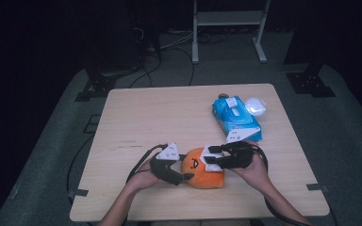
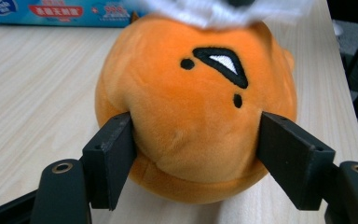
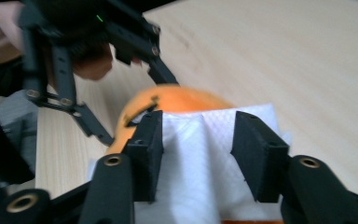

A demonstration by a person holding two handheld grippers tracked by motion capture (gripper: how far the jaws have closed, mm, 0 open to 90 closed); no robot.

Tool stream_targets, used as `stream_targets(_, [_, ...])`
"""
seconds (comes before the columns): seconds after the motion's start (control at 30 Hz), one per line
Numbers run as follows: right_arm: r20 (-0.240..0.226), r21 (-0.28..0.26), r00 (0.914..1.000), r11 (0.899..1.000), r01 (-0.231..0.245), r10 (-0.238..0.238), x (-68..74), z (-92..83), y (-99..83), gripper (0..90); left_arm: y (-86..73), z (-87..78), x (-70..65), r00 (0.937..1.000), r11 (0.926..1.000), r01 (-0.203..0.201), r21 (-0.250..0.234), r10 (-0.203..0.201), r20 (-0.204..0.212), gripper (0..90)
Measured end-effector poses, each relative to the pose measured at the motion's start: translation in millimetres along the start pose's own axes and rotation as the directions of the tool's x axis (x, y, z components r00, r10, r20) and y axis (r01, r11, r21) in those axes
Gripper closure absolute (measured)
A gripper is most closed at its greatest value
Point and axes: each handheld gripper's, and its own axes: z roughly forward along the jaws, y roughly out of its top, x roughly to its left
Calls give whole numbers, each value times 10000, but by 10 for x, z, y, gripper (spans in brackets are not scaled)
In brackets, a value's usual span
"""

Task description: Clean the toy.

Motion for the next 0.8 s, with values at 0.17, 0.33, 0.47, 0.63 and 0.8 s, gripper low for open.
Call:
stream_targets(0.17, [-458,-253,9960,9966,-779,766,-62,-46,-123,756,-11,7,22,9991,9992,406,-62,-405,93,283])
stream_targets(0.33, [16,-5,9966,9966,-827,827,-71,-233,-249,828,-19,16,30,9990,9989,437,-157,-435,119,282])
stream_targets(0.47, [80,-20,9981,9982,-604,604,74,-265,-289,834,-7,55,8,9998,9998,183,12,-183,-7,280])
stream_targets(0.63, [-356,-10,9983,9989,460,-460,351,-151,-211,833,-39,50,27,9988,9988,493,-26,-493,-44,282])
stream_targets(0.8, [489,-12,9980,9992,404,-403,214,-240,-268,833,-38,58,11,9988,9990,452,-34,-452,191,281])
